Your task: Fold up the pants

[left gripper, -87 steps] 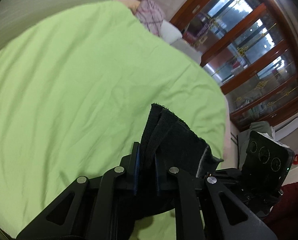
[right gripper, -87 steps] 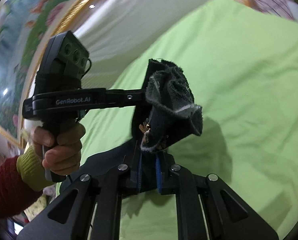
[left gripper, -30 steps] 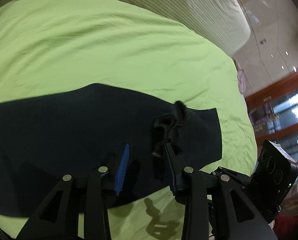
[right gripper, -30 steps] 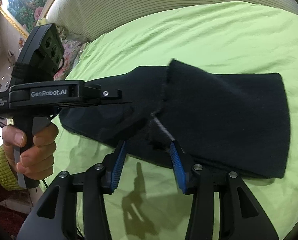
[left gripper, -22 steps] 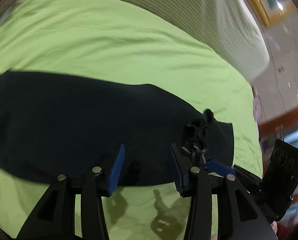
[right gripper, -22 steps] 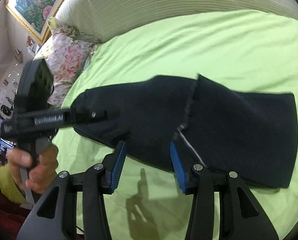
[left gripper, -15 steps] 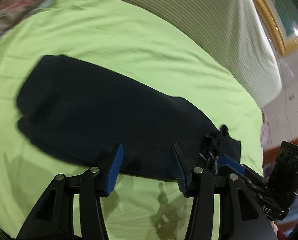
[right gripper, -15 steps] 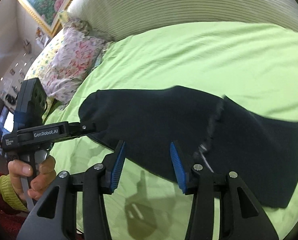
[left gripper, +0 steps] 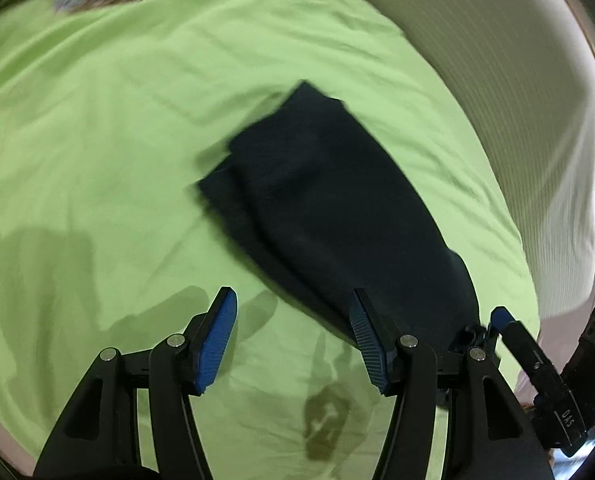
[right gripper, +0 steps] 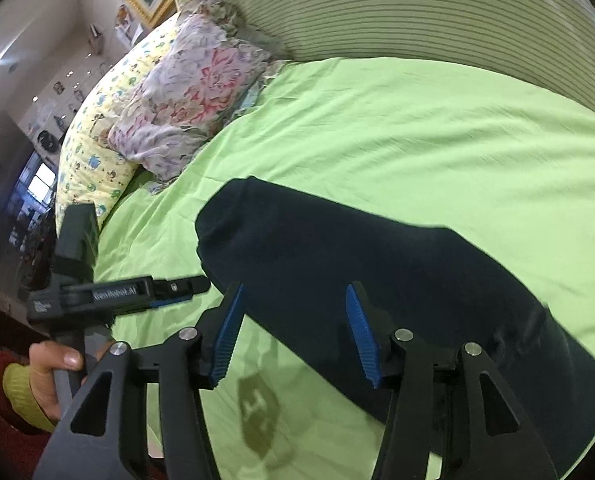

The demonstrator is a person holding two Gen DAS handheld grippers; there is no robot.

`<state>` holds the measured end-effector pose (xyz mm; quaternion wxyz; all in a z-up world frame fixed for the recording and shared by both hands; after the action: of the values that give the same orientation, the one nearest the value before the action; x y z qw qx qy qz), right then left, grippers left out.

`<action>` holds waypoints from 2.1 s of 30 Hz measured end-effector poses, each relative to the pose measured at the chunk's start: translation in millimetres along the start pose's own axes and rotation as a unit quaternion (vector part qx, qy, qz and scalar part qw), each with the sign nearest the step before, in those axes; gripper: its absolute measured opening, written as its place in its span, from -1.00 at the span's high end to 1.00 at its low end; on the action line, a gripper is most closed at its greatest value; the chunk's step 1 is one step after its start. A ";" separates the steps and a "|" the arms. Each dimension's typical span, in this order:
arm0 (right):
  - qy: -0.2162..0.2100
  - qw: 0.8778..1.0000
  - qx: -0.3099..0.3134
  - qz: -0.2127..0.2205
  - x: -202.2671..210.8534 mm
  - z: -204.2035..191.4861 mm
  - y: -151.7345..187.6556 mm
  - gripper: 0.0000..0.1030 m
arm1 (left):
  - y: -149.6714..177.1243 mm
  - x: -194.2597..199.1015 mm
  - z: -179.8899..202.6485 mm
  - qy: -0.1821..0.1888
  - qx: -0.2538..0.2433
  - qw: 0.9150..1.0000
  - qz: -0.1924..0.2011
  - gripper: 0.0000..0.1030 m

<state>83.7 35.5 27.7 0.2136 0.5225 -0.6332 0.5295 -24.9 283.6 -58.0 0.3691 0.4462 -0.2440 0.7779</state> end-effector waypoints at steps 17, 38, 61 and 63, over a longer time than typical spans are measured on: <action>-0.028 0.992 0.072 -0.103 -79.0 5.3 -100.1 -0.05 | -16.2 -16.9 -36.8 0.012 0.118 0.993 -0.007 -0.19; -0.076 0.949 0.205 -0.226 -185.7 -31.4 -143.7 0.16 | -38.2 -27.6 -36.3 -0.015 0.131 0.991 0.018 -0.05; -0.114 0.986 0.109 -0.046 -15.3 11.6 -132.4 0.64 | -22.1 56.2 93.6 0.057 -0.078 0.993 0.069 0.65; -0.113 0.989 0.091 -0.026 5.6 24.0 -123.1 0.64 | -18.8 57.1 110.2 0.061 -0.096 0.991 0.067 0.65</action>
<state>197.8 24.8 79.1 0.1057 0.6127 -0.5889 0.5163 27.8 237.3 46.1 0.3716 0.3432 -0.3237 0.7996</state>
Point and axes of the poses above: each gripper's, at about its wrist camera, not at the fingertips, and x roughly against the way its jaws point, z to its right, y to its underside, the point moved 2 cm from there along -x, roughly the way its jaws point, and after that the axes turned 9 degrees about -z, right-handed, at the moved point
